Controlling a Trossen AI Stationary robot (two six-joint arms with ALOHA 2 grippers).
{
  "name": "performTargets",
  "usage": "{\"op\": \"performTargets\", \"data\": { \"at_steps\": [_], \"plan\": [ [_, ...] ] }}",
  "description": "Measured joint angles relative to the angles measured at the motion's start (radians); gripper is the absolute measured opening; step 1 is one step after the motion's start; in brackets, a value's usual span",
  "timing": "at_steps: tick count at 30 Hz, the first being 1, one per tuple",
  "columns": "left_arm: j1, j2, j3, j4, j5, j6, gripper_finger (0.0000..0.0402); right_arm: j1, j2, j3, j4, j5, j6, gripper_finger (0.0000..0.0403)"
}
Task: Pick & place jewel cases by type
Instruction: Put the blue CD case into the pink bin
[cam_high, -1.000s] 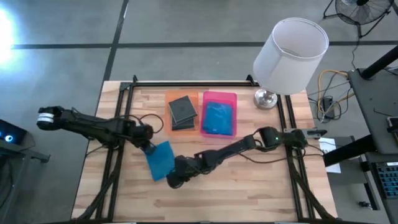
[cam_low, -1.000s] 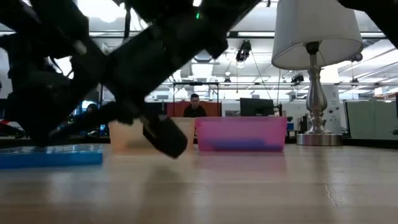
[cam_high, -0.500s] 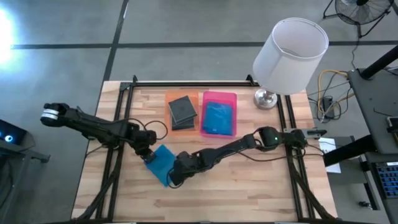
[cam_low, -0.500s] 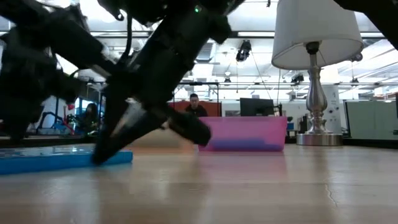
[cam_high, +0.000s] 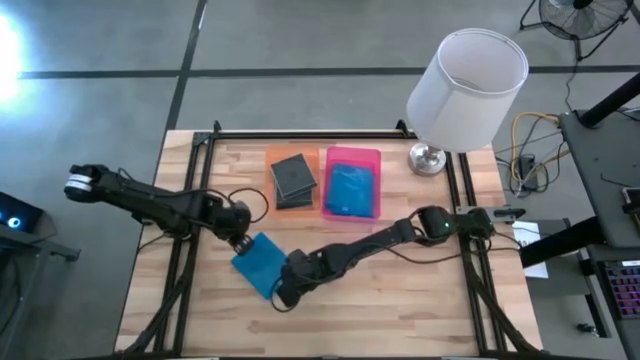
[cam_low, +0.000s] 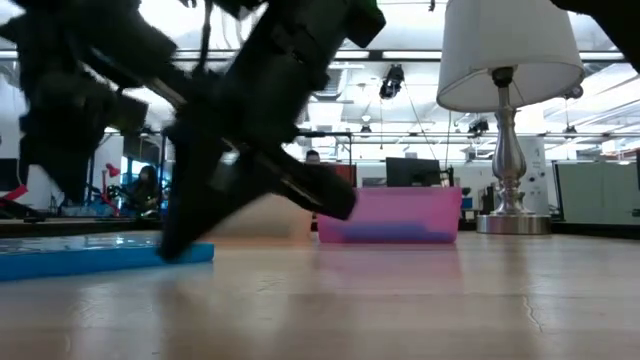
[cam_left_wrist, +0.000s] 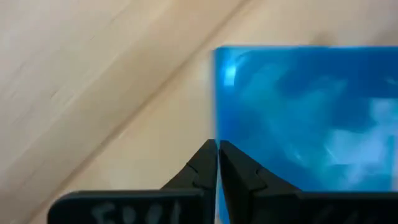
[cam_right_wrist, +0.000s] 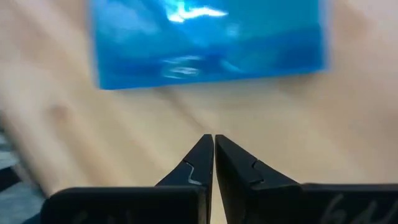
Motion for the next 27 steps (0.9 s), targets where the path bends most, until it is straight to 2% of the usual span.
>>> {"op": "performTargets", "data": {
  "at_steps": [4,8,14,27],
  "plan": [
    [0.000,0.009,-0.056,0.008,-0.104,-0.066,0.0000,0.000,0.000,0.004,0.104,-0.003,0.002,0.0013],
    [0.004,0.029,-0.097,0.044,-0.112,-0.088,0.0000,-0.002,0.000,0.001,0.132,-0.002,0.020,0.0013],
    [0.005,0.100,-0.171,0.148,-0.040,-0.095,0.0001,-0.002,0.000,-0.029,0.134,-0.002,0.042,0.0013],
    [0.006,0.200,-0.162,0.319,0.091,-0.036,0.0001,-0.016,-0.002,-0.101,0.189,-0.005,0.124,0.0013]
  ]
}}
